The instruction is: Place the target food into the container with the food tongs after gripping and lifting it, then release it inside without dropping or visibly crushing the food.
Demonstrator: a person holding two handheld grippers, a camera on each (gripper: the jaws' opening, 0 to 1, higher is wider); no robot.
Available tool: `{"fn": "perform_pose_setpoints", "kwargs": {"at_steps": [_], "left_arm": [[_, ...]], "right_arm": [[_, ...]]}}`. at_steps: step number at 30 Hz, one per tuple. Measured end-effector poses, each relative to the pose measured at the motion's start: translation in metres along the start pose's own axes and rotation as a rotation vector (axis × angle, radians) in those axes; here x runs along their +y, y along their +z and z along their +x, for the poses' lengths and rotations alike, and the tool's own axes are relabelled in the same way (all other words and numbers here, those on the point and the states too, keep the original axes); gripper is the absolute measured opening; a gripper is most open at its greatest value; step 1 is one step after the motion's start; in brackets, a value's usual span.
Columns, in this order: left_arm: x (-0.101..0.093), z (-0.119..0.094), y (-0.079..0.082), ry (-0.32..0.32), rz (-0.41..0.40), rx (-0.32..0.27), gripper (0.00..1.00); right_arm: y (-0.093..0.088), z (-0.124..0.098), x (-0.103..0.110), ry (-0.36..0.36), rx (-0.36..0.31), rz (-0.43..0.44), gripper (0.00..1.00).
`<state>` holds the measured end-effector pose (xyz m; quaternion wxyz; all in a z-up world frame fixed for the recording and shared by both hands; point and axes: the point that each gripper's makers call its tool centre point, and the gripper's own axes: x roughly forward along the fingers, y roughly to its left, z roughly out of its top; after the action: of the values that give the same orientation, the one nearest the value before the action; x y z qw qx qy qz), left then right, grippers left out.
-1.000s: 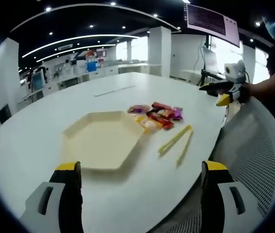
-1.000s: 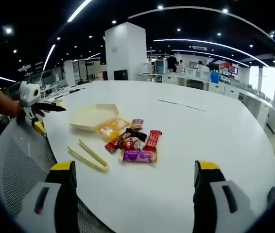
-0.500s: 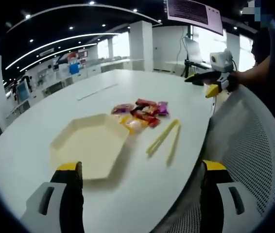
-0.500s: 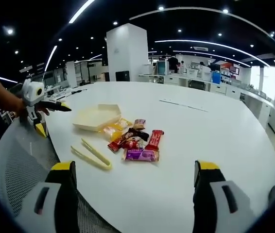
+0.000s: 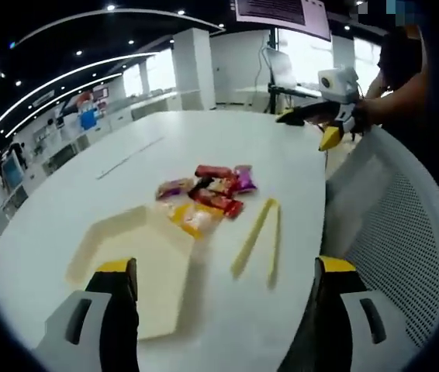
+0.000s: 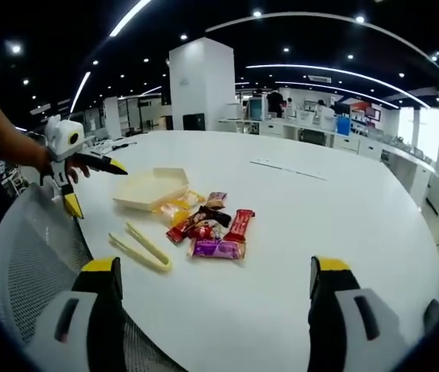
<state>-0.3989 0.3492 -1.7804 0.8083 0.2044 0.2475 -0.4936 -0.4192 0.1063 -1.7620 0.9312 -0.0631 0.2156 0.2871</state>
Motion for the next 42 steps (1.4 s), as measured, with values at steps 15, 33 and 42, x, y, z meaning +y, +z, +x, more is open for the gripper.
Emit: {"fn": "perform_pose_setpoints", "kwargs": {"at_steps": [15, 33, 42], "left_arm": [[-0.016, 0.033, -0.015, -0.11, 0.106, 0.108, 0.75], [-0.037, 0.062, -0.027, -0.235, 0.22, 0.213, 0.39], [-0.045, 0.069, -0.031, -0.264, 0.263, 0.243, 0.3]], "right_arm": [[-0.004, 0.003, 0.005, 0.014, -0.005, 0.018, 0.99], [-0.007, 0.005, 0.006, 0.018, -0.006, 0.046, 0.99], [-0.012, 0.006, 0.006, 0.014, -0.007, 0.069, 0.99]]}}
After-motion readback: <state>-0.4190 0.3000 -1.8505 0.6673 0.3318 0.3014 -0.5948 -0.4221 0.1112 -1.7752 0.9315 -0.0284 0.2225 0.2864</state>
